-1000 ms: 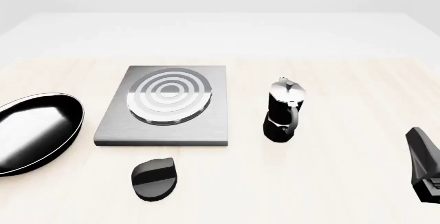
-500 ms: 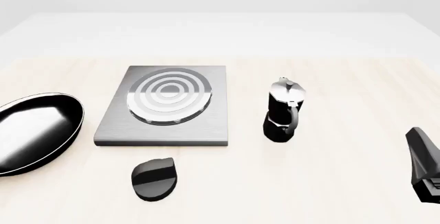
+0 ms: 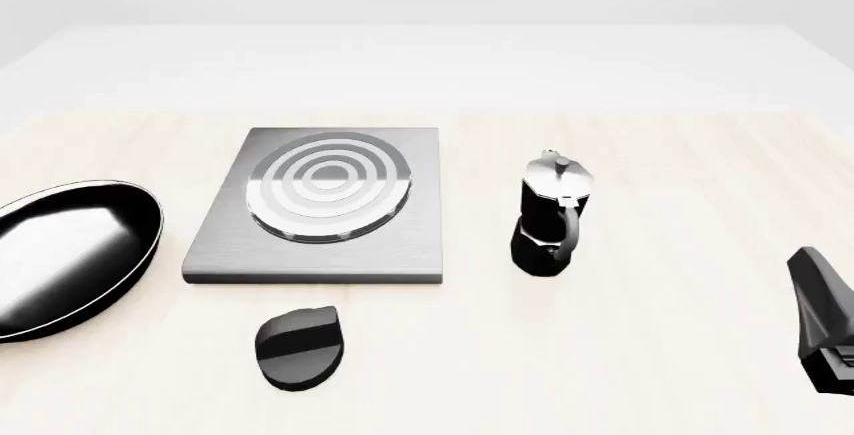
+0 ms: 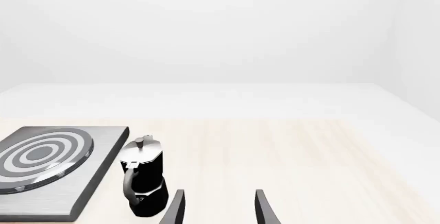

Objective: Turn on the stove and put the frying pan on it.

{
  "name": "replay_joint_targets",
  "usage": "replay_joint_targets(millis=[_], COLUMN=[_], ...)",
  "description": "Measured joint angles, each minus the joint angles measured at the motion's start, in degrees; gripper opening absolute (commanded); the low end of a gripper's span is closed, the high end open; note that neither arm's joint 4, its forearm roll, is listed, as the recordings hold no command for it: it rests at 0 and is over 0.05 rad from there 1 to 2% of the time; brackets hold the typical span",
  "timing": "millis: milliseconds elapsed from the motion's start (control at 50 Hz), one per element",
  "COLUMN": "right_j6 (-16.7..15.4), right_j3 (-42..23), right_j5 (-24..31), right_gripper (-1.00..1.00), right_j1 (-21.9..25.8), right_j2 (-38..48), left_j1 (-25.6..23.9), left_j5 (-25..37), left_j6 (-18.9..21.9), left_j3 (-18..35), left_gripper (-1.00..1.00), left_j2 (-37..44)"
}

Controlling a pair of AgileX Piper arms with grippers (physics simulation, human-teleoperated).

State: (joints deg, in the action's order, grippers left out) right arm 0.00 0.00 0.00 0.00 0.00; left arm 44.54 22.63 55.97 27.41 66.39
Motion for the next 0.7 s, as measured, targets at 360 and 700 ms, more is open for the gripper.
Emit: replay_joint_targets(millis=[360,700], right_j6=[0.0,0.0], right_j3=[0.0,0.0], right_j5=[0.0,0.0], right_gripper=[1.0,1.0], right_j1=[0.0,0.0], right_j2=[0.0,0.0], left_j1=[1.9,4.1], left_j5=[-5.7,-11.2], left_j6=[1.7,3.7], left_j3=[-2.0,-3.8], left_gripper=[1.0,1.0], left_j2=[5.1,9.9])
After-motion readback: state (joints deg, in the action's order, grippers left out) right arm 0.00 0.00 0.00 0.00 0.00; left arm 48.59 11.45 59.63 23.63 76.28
